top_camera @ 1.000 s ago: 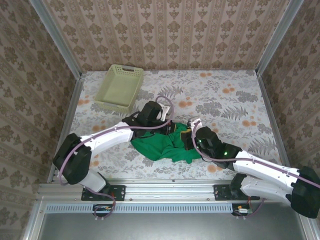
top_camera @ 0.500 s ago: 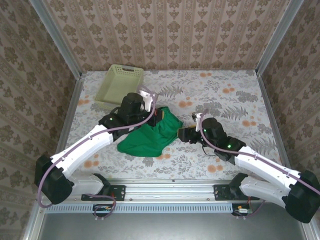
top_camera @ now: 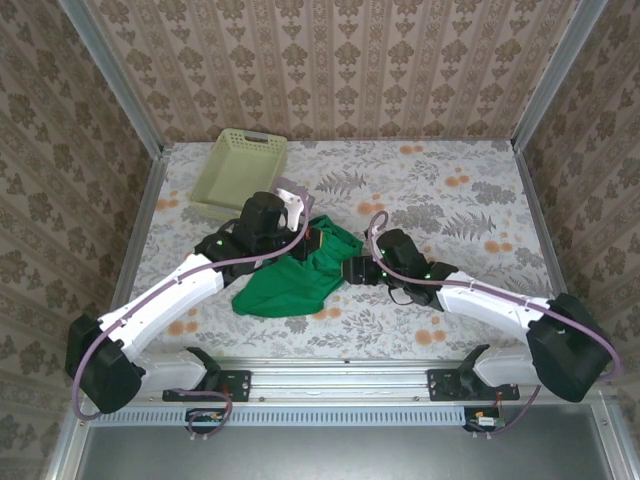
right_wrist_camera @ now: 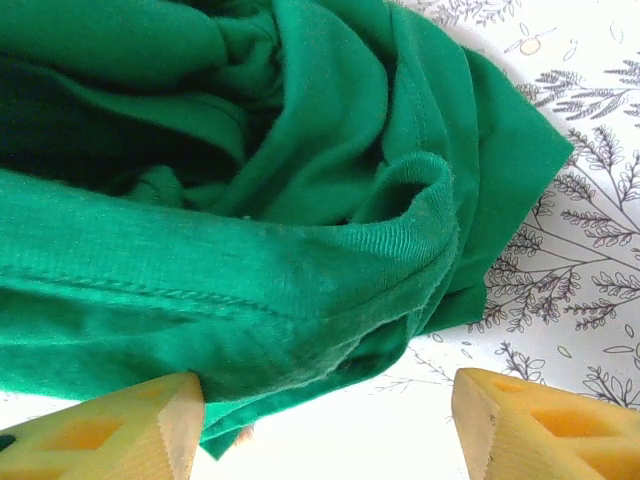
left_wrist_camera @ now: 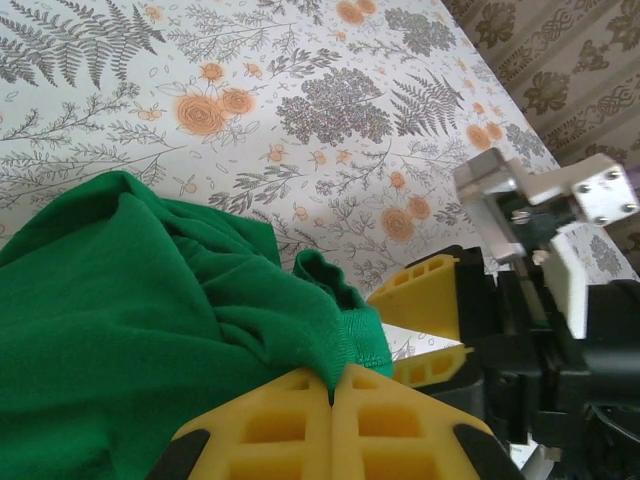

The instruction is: Fold the inside-out t-shirt

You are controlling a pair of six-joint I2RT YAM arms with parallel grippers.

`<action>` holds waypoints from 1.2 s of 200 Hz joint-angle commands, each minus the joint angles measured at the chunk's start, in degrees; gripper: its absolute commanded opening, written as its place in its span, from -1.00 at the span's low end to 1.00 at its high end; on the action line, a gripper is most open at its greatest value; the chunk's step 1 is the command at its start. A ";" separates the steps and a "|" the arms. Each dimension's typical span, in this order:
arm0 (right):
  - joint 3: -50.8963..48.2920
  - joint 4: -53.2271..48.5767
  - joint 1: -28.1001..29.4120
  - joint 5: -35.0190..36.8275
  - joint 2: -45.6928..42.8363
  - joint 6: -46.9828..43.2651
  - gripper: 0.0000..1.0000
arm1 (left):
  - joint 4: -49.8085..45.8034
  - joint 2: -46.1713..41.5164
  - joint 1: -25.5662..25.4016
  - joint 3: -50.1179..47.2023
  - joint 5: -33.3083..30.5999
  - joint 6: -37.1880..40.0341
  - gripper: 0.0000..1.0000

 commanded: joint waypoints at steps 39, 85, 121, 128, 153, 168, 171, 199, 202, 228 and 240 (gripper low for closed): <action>9.60 1.13 -0.03 0.97 4.69 -5.99 -0.56 | -1.52 -1.40 0.49 1.99 -0.65 1.41 -1.00; 27.43 -23.63 1.16 13.14 -5.52 -14.39 -1.00 | -13.70 5.96 2.53 24.99 -10.84 6.11 -1.00; 46.52 -31.85 3.42 18.67 -13.10 -19.12 -1.00 | -11.56 4.92 -0.02 39.31 -12.22 9.44 -1.00; 44.85 -31.28 3.37 19.53 -14.50 -18.99 -1.00 | -8.80 3.24 -0.67 36.32 -12.22 8.68 -1.00; 34.55 -29.34 2.88 19.54 -14.40 -16.86 -1.00 | -2.25 1.79 -0.62 22.74 -11.10 3.84 -1.00; 29.61 -29.68 2.39 19.19 -11.89 -13.58 -1.00 | -2.94 5.02 0.25 17.12 -10.53 0.64 -1.00; 28.68 -29.69 2.24 19.15 -11.53 -12.86 -1.00 | -3.07 5.84 0.36 16.22 -10.26 0.20 -1.00; 25.54 -31.16 0.62 16.57 -11.75 -9.37 -1.00 | -5.94 11.16 0.35 13.06 -8.60 -1.14 -1.00; 25.82 -31.42 0.63 16.13 -12.12 -9.46 -1.00 | -6.09 11.27 0.25 12.92 -8.31 -1.03 -1.00; 29.39 -31.97 0.65 10.23 -12.71 -7.72 -1.00 | -4.14 8.88 -0.11 9.25 -7.43 -0.95 -1.00; 30.01 -31.51 0.90 6.89 -11.07 -6.41 -1.00 | -2.30 6.34 -0.01 5.97 -8.25 -1.17 -0.91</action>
